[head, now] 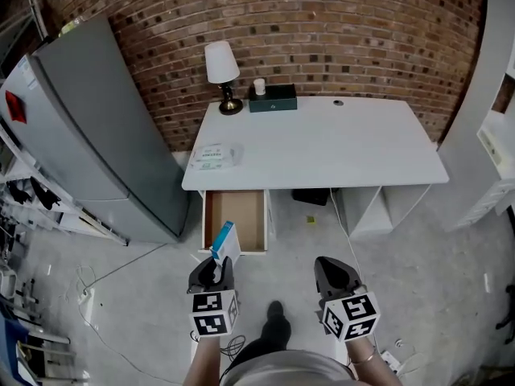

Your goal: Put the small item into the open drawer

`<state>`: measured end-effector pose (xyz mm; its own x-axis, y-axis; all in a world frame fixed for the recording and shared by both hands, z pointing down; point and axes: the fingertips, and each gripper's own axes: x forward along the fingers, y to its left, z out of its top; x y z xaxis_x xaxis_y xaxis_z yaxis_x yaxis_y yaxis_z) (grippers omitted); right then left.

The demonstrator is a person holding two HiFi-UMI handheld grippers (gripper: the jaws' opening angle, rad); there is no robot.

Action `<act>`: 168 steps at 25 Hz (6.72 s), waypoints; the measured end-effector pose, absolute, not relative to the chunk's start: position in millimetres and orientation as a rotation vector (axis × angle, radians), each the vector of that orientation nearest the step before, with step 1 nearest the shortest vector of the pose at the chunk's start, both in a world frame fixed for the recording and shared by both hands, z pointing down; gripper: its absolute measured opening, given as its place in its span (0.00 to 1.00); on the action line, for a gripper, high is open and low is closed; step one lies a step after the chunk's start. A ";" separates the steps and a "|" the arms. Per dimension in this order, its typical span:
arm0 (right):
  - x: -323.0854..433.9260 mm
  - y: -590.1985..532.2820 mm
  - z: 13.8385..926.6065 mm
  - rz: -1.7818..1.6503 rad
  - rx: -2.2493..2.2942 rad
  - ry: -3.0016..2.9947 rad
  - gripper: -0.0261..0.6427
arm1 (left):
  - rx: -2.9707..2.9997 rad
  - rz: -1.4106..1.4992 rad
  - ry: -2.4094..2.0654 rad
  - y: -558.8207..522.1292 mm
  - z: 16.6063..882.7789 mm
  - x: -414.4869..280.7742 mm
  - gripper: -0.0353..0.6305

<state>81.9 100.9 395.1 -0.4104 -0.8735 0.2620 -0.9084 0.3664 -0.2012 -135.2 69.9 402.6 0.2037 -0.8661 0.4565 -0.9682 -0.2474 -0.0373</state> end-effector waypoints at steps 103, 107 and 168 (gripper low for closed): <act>24.0 -230.6 586.8 0.840 1.377 -2.296 0.05 | 1.472 1.284 -1.298 -264.4 877.4 -159.8 0.22; 23.4 -233.3 590.9 0.847 1.377 -2.295 0.05 | 1.479 1.280 -1.292 -265.2 878.6 -160.2 0.22; 7.4 -136.3 414.6 0.502 1.636 -2.473 0.05 | 2.294 0.405 -1.636 -173.1 427.3 -179.5 0.12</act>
